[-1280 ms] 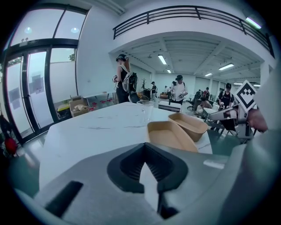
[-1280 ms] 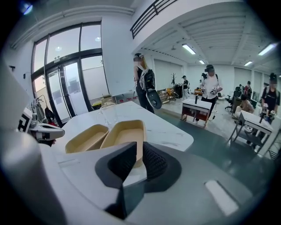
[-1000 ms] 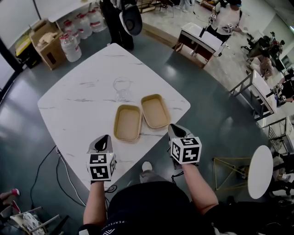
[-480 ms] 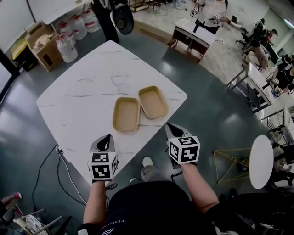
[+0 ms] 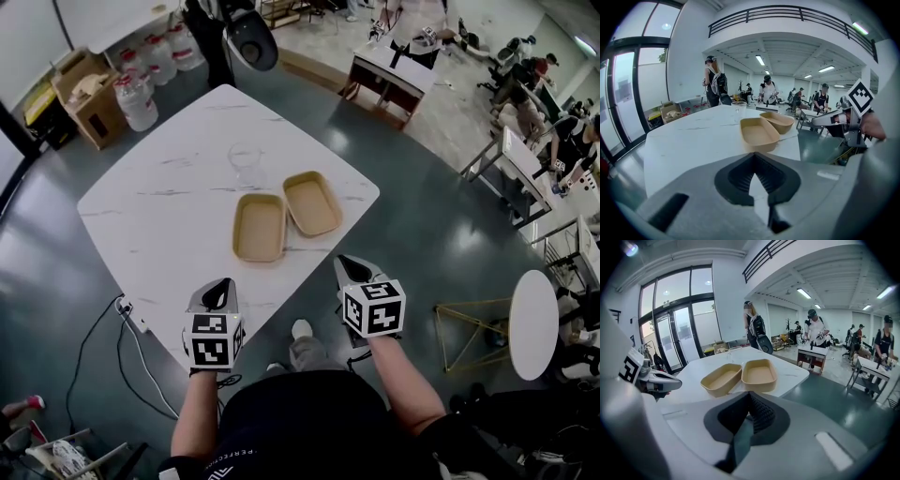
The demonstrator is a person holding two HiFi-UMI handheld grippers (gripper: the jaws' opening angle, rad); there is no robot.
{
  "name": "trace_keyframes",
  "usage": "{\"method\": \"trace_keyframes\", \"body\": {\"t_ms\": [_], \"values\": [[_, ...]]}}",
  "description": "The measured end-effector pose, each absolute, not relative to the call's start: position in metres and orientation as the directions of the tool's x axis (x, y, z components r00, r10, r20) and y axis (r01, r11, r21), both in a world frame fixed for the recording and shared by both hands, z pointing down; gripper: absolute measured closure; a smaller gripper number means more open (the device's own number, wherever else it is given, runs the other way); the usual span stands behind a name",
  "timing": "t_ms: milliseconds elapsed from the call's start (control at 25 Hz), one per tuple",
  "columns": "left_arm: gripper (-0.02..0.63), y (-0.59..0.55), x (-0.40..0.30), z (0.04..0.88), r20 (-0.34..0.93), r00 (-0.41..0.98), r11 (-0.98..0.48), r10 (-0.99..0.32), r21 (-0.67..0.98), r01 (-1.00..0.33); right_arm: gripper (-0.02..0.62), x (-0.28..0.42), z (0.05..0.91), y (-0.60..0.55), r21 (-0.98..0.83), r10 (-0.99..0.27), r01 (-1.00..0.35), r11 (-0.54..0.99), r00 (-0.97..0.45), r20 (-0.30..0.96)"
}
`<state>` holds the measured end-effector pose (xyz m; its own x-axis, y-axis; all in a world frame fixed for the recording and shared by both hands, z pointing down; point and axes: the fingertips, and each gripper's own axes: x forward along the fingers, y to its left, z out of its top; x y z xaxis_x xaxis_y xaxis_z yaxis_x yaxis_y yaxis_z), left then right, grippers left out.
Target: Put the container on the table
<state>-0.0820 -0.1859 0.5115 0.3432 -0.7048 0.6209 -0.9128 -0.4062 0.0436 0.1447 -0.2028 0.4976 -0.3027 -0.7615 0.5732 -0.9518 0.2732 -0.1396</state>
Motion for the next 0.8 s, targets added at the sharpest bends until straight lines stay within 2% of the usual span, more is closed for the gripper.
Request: {"method": "trace_keyframes", "body": {"t_ms": [800], "values": [[0.604,-0.177,-0.082,0.509,0.611,0.355,-0.415,-0.708,0.048,-0.909,0.597,0.128,0.492,-0.193,-0.136,-0.761,-0.942,0.306,-0.328,0.56]]}}
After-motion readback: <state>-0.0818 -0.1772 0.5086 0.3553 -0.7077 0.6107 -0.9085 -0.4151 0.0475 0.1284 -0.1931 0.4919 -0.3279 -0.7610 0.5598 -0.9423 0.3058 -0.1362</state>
